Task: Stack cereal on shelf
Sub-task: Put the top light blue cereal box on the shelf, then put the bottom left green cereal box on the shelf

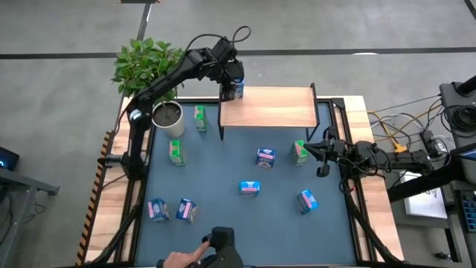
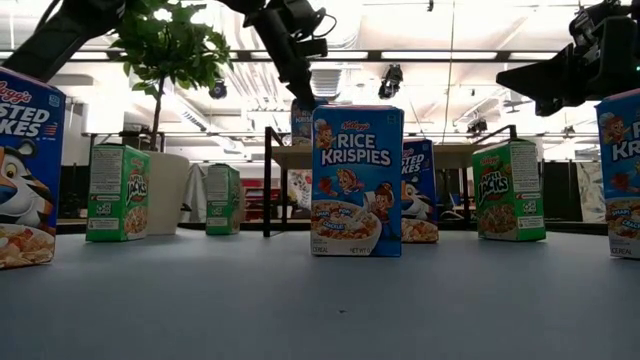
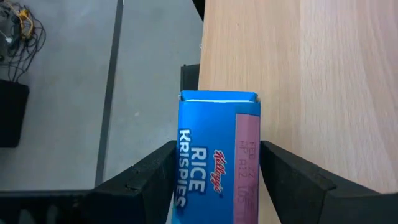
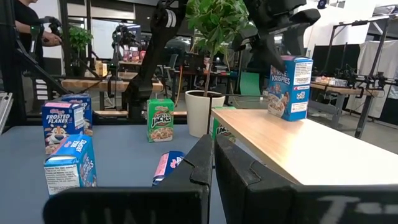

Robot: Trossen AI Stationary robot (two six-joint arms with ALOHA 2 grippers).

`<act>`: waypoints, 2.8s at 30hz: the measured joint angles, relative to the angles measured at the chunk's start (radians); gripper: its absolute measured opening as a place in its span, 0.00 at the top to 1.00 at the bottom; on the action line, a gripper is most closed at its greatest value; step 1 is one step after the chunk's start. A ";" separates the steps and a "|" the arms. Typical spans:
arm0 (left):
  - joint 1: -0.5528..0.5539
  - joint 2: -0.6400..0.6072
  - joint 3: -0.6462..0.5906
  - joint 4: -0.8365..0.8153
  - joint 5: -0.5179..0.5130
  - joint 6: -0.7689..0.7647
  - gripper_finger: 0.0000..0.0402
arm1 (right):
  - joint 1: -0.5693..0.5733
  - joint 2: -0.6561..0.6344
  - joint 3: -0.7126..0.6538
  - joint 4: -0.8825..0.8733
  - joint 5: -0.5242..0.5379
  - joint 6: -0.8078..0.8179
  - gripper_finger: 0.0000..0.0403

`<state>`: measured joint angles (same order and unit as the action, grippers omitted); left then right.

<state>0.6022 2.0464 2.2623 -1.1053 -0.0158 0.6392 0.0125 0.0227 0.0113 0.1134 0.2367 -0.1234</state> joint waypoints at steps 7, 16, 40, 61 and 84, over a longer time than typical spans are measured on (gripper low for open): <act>0.000 -0.002 0.000 0.006 0.000 0.019 0.48 | 0.000 0.000 0.000 0.000 0.000 0.000 0.98; 0.000 -0.004 0.088 -0.012 0.000 0.029 0.48 | 0.000 0.000 0.000 0.000 0.000 0.000 0.98; 0.036 -0.040 0.063 -0.089 -0.067 0.066 0.99 | 0.000 0.000 0.000 -0.005 0.000 -0.004 0.98; 0.041 -0.037 0.000 0.010 -0.052 0.058 1.00 | 0.000 0.000 0.000 -0.005 0.000 -0.007 0.98; -0.081 -0.160 0.019 -0.186 0.216 -0.244 1.00 | 0.000 0.000 0.000 -0.004 0.000 0.025 0.98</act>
<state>0.5209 1.8868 2.2818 -1.2909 0.2004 0.3951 0.0128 0.0223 0.0113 0.1089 0.2367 -0.0983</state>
